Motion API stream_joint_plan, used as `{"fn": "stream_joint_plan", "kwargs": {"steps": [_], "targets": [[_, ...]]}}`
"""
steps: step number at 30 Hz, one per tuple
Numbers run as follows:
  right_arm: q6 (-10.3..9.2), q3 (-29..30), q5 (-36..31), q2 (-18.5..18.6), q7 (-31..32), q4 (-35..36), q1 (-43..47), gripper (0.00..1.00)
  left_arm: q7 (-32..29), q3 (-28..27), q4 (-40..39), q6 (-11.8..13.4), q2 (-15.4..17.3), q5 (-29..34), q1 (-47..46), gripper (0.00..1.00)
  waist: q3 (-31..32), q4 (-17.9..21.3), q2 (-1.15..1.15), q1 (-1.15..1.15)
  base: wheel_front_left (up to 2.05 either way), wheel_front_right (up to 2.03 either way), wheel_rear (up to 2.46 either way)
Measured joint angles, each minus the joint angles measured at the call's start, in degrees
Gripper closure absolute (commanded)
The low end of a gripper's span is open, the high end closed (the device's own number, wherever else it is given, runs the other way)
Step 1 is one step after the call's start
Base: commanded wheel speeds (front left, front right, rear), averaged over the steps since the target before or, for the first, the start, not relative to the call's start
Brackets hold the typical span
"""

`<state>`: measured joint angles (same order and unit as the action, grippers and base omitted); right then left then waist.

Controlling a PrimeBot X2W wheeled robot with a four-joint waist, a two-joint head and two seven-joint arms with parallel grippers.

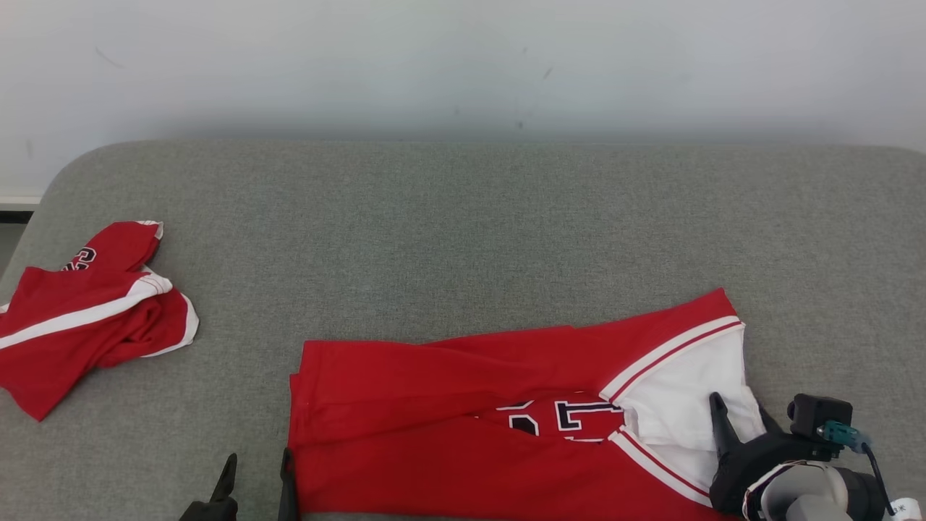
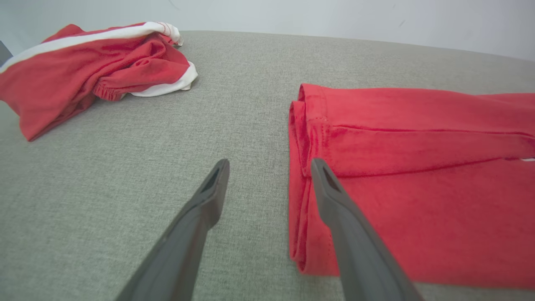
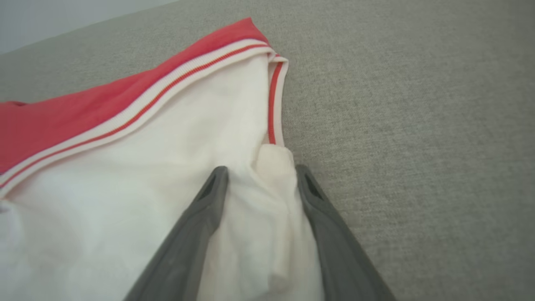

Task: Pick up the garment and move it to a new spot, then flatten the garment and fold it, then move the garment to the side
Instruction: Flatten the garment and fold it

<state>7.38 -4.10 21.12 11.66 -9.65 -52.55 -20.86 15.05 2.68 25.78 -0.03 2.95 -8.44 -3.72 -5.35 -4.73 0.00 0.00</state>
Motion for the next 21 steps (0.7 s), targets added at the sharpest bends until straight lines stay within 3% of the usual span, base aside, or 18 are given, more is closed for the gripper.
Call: {"fn": "stream_joint_plan", "kwargs": {"steps": [1,7,14,21], "targets": [[0.0,-0.63,0.47,0.01,-0.01,-0.08,-0.09,1.0,0.0,-0.04,0.0,0.01,0.0,-0.21,0.0,0.0,-0.02,0.04,0.0,0.0,0.0,0.0,0.0],[0.21,-2.04,3.04,0.99,-1.79,-1.09,-0.78,1.0,0.0,0.56,0.02,0.12,-0.02,-0.64,-0.04,0.0,-0.27,0.35,0.0,0.0,0.0,0.0,0.0],[0.23,3.11,1.93,3.82,-5.04,-1.94,-2.06,1.0,0.0,0.75,0.21,0.12,-0.02,-0.76,-0.46,0.0,-0.15,0.5,0.0,0.01,0.0,0.0,0.0],[0.19,5.35,-0.62,3.07,-5.34,5.79,-1.35,1.0,0.0,0.74,0.73,0.11,-0.03,-1.16,-0.11,0.0,0.56,1.15,0.0,0.01,0.0,0.0,0.0]]}}
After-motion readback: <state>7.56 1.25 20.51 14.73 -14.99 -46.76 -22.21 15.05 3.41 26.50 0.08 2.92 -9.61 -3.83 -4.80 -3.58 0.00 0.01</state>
